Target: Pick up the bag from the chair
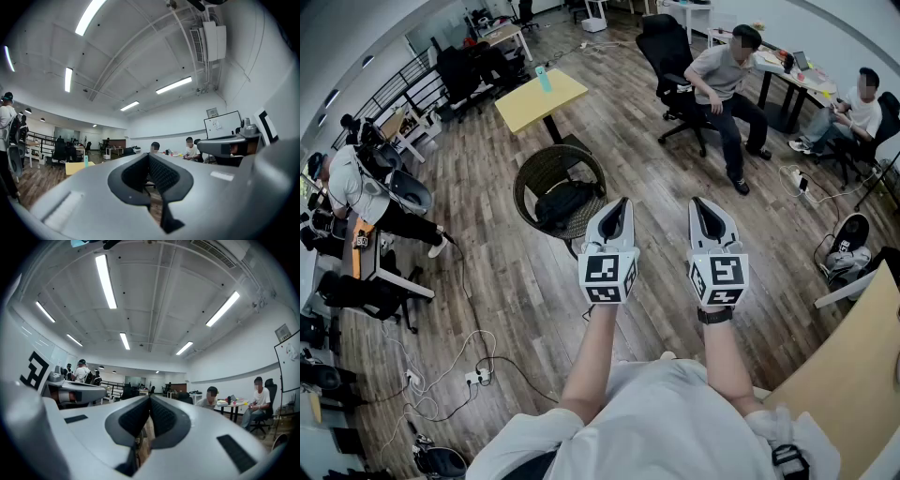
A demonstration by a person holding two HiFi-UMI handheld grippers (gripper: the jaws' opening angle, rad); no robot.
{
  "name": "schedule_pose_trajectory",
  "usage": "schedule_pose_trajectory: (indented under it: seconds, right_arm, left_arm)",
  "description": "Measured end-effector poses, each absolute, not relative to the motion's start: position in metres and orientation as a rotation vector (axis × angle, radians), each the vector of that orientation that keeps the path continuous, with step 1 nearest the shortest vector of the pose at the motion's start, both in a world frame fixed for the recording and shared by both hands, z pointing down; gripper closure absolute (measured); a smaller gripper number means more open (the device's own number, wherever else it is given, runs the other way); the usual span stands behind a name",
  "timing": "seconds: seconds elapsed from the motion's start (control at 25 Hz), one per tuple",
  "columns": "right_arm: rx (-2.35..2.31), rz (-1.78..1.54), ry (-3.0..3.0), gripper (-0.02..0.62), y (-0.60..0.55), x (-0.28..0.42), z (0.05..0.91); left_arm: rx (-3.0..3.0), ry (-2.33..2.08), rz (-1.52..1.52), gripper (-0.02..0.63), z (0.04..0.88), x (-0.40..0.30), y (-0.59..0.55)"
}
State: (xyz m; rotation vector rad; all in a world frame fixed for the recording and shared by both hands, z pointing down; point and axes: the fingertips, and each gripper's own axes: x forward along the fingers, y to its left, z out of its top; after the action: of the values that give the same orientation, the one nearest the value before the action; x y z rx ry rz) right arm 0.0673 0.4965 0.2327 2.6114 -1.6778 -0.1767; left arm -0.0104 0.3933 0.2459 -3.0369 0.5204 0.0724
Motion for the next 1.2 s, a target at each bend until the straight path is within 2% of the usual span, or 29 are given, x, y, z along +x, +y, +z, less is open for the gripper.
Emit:
schedule_pose_trajectory:
  seconds: [0.6,0.96,1.2]
  right_arm:
    - [2.572,-0.157,-1.759,0.584,0.524,0.091,0.235]
    - [2.581,0.062,-1.772,0.584,0.54,0.117,0.283]
    - [2.526,0.081,-1.807,0.584,0.516,0.123,0.295]
  left_arm:
    - [-3.059,0.576,0.057,0.595,0.25,0.017,0.416]
    - [-3.067,0.606,-0.058,0.595,0.289,0.029,0.432]
    - [-3.078,0.604,-0.064,0.595,0.303,0.049,0.416]
